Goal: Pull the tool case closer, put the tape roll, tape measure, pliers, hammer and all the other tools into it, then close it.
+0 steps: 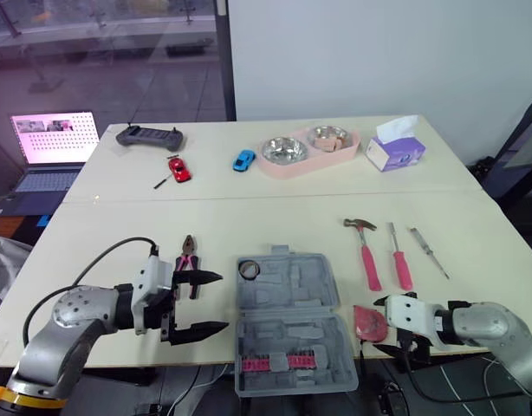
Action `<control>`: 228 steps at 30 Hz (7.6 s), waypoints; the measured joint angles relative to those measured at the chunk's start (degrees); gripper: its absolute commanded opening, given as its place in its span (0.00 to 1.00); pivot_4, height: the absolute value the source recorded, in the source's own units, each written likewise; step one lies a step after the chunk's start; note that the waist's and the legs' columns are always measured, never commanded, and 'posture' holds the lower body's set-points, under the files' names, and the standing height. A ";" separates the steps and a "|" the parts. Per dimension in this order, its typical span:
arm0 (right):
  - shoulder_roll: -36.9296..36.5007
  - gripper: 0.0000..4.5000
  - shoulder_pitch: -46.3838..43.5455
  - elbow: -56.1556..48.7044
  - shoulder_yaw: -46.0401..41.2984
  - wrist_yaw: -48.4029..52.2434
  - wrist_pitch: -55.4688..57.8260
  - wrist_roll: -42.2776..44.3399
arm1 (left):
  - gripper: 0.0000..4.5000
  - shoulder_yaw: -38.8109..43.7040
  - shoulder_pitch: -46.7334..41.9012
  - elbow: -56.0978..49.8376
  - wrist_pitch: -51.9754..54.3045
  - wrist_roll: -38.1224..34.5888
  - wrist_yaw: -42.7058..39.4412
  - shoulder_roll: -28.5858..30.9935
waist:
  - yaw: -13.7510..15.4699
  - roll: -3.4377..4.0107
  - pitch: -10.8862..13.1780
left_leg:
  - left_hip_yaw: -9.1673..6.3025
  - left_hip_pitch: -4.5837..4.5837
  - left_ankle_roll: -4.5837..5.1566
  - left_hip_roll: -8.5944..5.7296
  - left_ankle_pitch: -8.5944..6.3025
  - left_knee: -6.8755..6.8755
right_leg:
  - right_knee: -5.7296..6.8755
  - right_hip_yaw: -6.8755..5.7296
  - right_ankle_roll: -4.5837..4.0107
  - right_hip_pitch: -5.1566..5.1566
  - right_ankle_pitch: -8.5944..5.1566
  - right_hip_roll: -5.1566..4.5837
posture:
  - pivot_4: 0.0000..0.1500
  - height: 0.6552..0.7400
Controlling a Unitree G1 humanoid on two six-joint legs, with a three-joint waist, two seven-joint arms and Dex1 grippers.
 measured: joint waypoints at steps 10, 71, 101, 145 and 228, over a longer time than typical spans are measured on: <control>1.63 0.99 -0.26 -0.44 -0.41 1.40 0.59 -2.26 | 1.00 0.00 1.68 0.05 -1.94 0.09 -0.15 -0.14 | 0.03 -0.34 -0.16 | -0.01 0.13 -0.05 0.06 -0.03 -0.02 | -0.01 0.03 -0.01 0.11 -0.01 0.01 | 1.00 0.97; 14.94 0.62 -55.95 2.86 29.71 23.55 25.81 -9.36 | 1.00 -0.10 -0.62 3.51 -1.01 1.83 7.61 -3.18 | -0.02 -0.08 0.15 | -0.07 -0.62 -0.47 0.02 0.10 -0.01 | 0.21 -0.11 0.04 -0.83 0.26 0.06 | 1.00 0.97; 24.36 0.62 -57.10 14.42 35.36 26.08 26.78 -27.28 | 1.00 0.28 2.49 3.57 -5.03 2.60 7.59 -5.25 | -0.48 -0.07 0.14 | -0.08 -0.62 -0.65 0.07 0.20 -0.05 | 0.53 -0.06 -0.08 -1.04 0.33 0.25 | 1.00 0.97; 24.62 0.43 -29.25 -5.23 2.01 9.38 30.10 -7.26 | 1.00 0.48 2.65 5.02 -6.27 3.17 8.28 -6.96 | -0.02 -0.11 0.11 | -0.08 -0.60 -0.70 0.06 0.24 0.01 | 0.79 -0.02 -0.10 -1.07 0.32 0.20 | 1.00 0.97; 12.04 0.99 14.07 -5.06 -38.58 6.28 12.10 12.99 | 1.00 25.26 18.06 23.81 -14.61 8.06 8.10 2.50 | 0.05 -0.12 -0.53 | -0.04 0.01 -0.62 0.25 -0.16 -0.29 | -0.08 0.04 -0.05 -0.08 -0.27 -0.05 | 1.00 0.97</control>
